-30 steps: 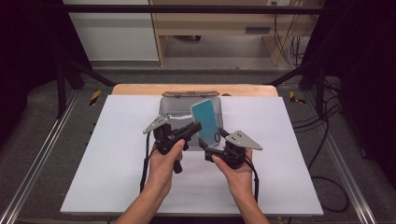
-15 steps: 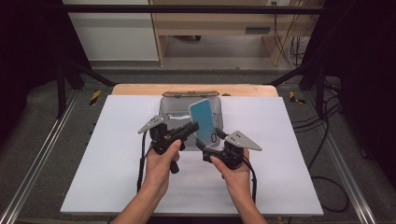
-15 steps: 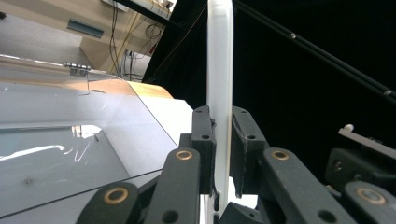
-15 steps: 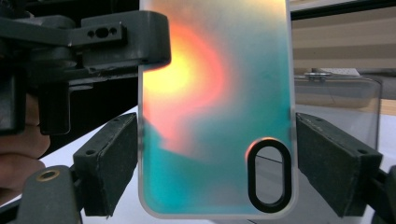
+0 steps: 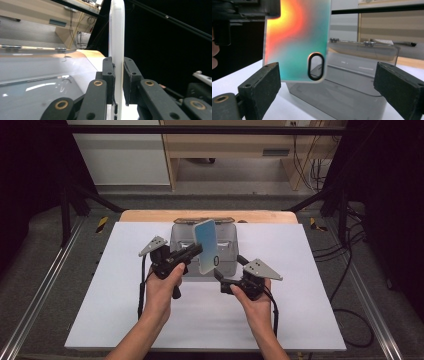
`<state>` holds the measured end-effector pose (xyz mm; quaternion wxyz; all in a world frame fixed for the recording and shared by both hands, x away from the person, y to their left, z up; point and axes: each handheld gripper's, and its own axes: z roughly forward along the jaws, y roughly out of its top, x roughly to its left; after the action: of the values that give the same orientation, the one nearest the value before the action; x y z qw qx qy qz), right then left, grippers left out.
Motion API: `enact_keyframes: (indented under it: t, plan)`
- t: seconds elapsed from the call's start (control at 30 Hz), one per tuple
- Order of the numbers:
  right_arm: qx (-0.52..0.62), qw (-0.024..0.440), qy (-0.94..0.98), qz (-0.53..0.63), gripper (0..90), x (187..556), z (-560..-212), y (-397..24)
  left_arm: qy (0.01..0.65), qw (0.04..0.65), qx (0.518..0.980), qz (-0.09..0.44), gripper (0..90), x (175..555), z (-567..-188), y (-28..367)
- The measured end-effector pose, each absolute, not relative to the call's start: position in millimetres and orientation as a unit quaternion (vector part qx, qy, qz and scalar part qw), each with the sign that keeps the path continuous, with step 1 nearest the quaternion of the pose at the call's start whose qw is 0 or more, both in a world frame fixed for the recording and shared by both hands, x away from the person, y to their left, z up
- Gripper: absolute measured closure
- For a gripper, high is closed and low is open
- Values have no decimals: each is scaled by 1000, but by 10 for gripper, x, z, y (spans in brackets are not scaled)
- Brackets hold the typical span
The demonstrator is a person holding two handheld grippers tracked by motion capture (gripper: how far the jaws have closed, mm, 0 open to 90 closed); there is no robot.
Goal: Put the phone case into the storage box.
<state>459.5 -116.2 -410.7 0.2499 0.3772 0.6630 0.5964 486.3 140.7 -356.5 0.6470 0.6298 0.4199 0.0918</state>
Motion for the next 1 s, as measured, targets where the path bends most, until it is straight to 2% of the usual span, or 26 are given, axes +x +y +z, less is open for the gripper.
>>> enact_keyframes:
  t: [0.13,0.27,0.33,0.43,0.73,1.0]
  plan:
    - [367,277,675,577,97,4566,-4069,-1337,431,634,634,101,813,4939,-3539,1494]
    - [384,313,661,563,50,4527,-4094,-1515,438,623,640,97,813,5016,-3493,1542]
    - [378,344,658,552,54,4502,-4126,-1606,439,617,645,102,813,5057,-3457,1555]
    - [377,363,658,542,48,4456,-4169,-1726,443,611,647,109,812,5117,-3400,1580]
    - [386,392,650,525,53,4132,-4248,-2195,458,578,658,150,812,5287,-3221,1672]
    - [394,385,639,537,63,4099,-4300,-2346,472,546,669,179,812,5353,-3217,1690]
